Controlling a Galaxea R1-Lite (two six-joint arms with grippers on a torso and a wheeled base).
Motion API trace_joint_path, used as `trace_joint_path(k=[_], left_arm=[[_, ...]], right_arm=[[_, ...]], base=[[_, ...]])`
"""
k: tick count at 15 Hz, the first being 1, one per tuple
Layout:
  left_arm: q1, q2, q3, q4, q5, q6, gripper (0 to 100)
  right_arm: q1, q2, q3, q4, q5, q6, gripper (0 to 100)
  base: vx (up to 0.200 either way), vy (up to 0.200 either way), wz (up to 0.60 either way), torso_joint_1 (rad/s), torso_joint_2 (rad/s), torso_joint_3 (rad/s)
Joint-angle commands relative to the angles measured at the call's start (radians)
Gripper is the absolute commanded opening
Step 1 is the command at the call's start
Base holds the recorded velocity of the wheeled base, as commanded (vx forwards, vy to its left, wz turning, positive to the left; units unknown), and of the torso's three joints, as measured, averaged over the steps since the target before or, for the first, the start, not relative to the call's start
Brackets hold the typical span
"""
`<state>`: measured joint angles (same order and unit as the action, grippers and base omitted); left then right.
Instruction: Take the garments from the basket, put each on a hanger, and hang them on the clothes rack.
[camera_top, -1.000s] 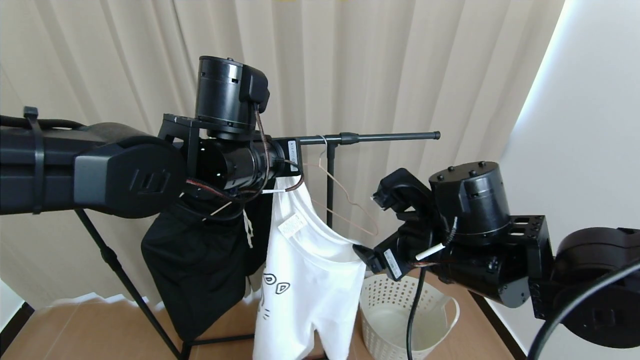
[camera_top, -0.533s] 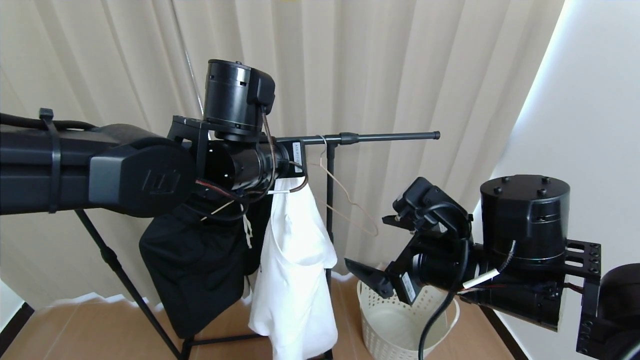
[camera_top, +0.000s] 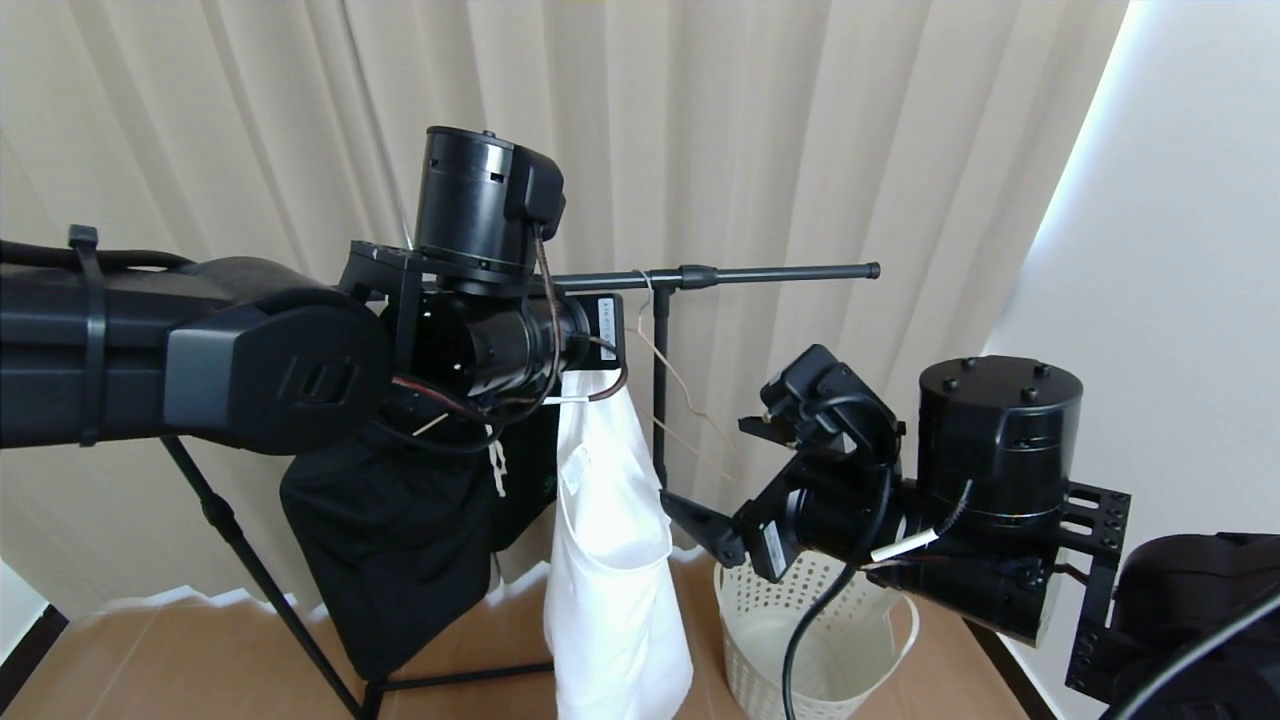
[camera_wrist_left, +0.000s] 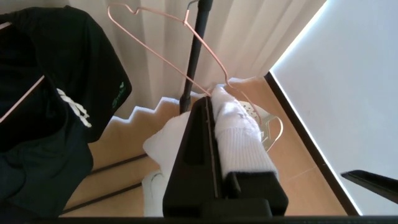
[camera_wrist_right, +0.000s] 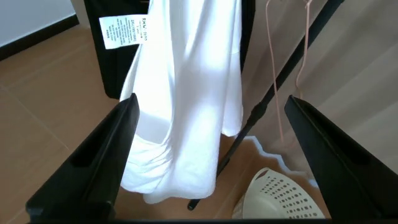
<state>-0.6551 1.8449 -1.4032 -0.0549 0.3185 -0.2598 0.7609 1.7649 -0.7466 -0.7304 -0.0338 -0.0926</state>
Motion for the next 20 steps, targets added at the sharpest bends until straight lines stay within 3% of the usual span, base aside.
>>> trace_joint_path(k=[1,10,20], left_arm=[[-0.014,-0.007,0.001,0.000,0.001,0.001,0],[-0.052,-0.050,0.038,-0.002,-0.001,0.025,0],[-0.064,-0.065,0.052,-0.003,-0.001,0.025,0]], right_arm=[[0.002,0.056,0.001,-0.027,-0.001,0.005,100],[-0.055,0.128,-0.025,-0.057,0.002,0.005,100],[-0.061,0.168,-0.030,-0.058,0.005,0.008,100]], base=[[0.000,0.000,0.00,0.000,0.00,0.000],[0.000,0.000,0.00,0.000,0.00,0.000],[0.000,0.000,0.00,0.000,0.00,0.000]])
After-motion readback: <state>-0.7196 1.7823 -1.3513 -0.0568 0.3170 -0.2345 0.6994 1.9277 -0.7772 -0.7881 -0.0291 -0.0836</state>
